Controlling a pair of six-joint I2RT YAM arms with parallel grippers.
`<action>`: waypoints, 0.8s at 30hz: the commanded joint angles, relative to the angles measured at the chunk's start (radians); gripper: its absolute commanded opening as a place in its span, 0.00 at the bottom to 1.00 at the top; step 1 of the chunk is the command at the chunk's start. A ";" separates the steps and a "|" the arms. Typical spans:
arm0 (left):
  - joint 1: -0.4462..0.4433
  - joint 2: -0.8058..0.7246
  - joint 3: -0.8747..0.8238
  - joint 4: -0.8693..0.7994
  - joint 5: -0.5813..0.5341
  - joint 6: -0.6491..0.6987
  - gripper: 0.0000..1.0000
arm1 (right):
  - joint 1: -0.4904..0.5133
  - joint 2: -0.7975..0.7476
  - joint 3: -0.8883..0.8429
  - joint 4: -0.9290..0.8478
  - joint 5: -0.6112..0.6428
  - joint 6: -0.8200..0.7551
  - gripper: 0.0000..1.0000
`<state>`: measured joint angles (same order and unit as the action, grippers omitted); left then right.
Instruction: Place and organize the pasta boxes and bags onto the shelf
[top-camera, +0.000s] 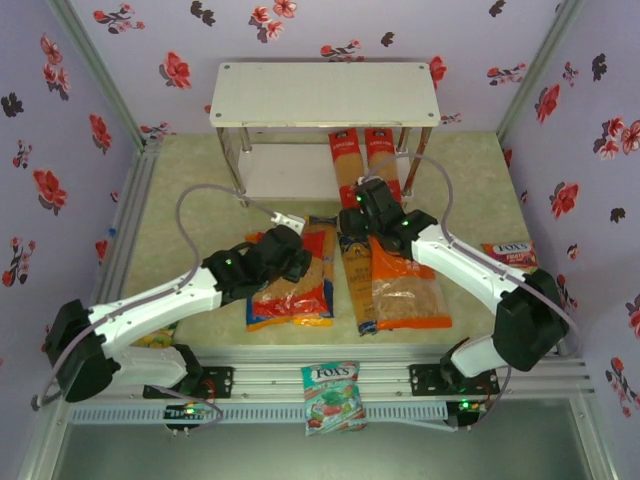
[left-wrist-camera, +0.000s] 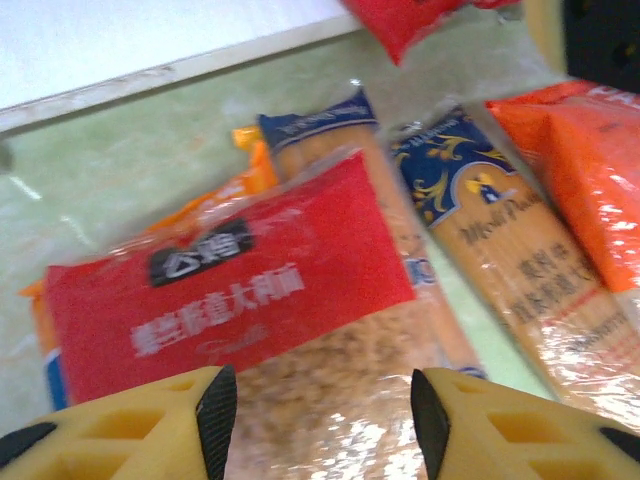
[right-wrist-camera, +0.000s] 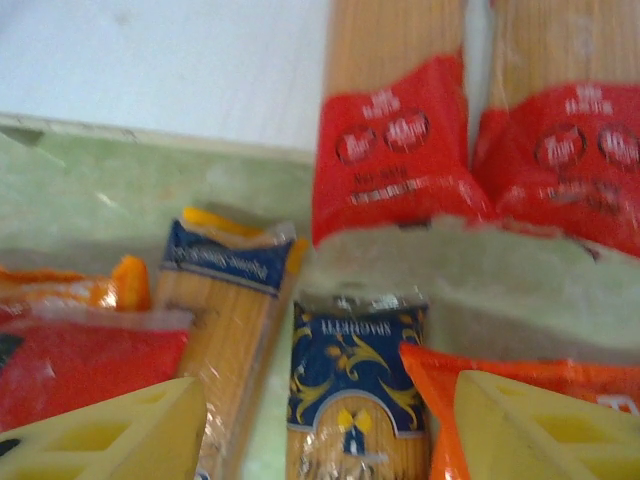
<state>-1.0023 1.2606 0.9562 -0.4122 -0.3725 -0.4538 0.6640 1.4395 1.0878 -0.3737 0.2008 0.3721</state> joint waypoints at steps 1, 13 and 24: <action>-0.019 0.061 0.033 0.006 0.066 -0.073 0.47 | 0.006 -0.053 -0.026 -0.042 -0.016 0.045 0.67; -0.021 0.222 0.035 0.108 0.170 -0.160 0.43 | 0.006 -0.088 -0.049 -0.044 -0.015 0.039 0.69; 0.033 0.284 -0.033 0.069 0.169 -0.174 0.42 | 0.005 -0.091 -0.069 -0.038 -0.026 0.036 0.69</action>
<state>-0.9920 1.5211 0.9611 -0.3138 -0.2138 -0.6010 0.6640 1.3724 1.0328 -0.4023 0.1799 0.3977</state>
